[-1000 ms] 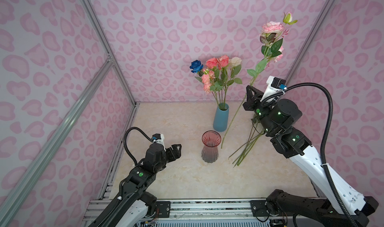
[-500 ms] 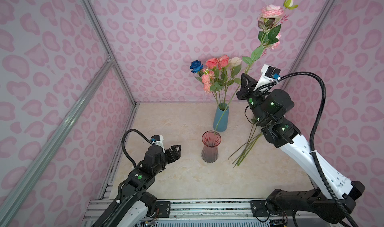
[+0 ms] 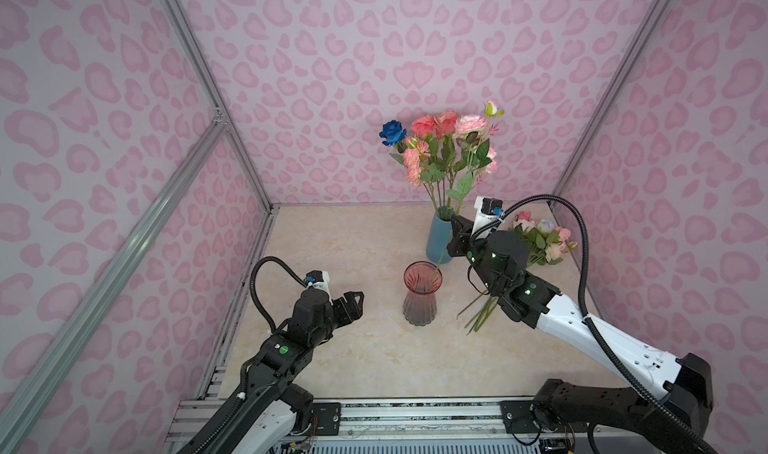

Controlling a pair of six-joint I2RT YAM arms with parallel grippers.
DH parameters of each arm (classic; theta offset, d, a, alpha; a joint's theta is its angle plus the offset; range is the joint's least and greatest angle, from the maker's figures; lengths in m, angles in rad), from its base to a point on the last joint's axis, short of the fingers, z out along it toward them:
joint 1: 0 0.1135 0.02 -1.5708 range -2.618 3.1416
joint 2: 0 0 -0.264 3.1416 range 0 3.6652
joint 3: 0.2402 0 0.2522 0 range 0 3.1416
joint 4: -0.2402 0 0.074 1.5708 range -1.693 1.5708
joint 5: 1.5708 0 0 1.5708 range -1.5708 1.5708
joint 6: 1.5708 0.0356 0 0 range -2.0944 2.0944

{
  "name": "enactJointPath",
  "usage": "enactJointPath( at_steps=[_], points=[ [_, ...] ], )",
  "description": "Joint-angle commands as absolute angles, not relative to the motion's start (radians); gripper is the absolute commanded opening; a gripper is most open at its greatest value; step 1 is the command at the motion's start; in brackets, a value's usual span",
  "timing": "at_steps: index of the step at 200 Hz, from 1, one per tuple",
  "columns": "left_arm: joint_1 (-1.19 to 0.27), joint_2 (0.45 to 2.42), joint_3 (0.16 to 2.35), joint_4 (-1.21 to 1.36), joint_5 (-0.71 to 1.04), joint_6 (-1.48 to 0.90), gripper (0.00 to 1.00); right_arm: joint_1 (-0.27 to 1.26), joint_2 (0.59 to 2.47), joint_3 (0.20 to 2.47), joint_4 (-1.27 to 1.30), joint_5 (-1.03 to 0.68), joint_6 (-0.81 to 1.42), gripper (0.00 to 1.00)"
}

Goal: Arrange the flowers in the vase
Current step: 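Carry the pink rose over the teal vase and lower its stem in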

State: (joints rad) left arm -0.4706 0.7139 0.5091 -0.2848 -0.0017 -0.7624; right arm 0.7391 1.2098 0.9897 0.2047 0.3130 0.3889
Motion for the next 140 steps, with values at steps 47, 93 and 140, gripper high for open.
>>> enactJointPath(
  at_steps=[47,93,140],
  points=[
    [-0.471,0.776,0.542,-0.222,0.027,-0.758,0.84,0.775,1.223,0.948,0.224,0.349,0.444,0.24],
    [-0.471,0.786,0.536,-0.215,0.030,-0.757,0.84,0.775,1.205,0.959,0.175,0.333,0.437,0.34],
    [-0.471,0.791,0.528,-0.204,0.032,-0.759,0.84,0.776,1.192,0.958,0.138,0.292,0.436,0.43]
  ],
)
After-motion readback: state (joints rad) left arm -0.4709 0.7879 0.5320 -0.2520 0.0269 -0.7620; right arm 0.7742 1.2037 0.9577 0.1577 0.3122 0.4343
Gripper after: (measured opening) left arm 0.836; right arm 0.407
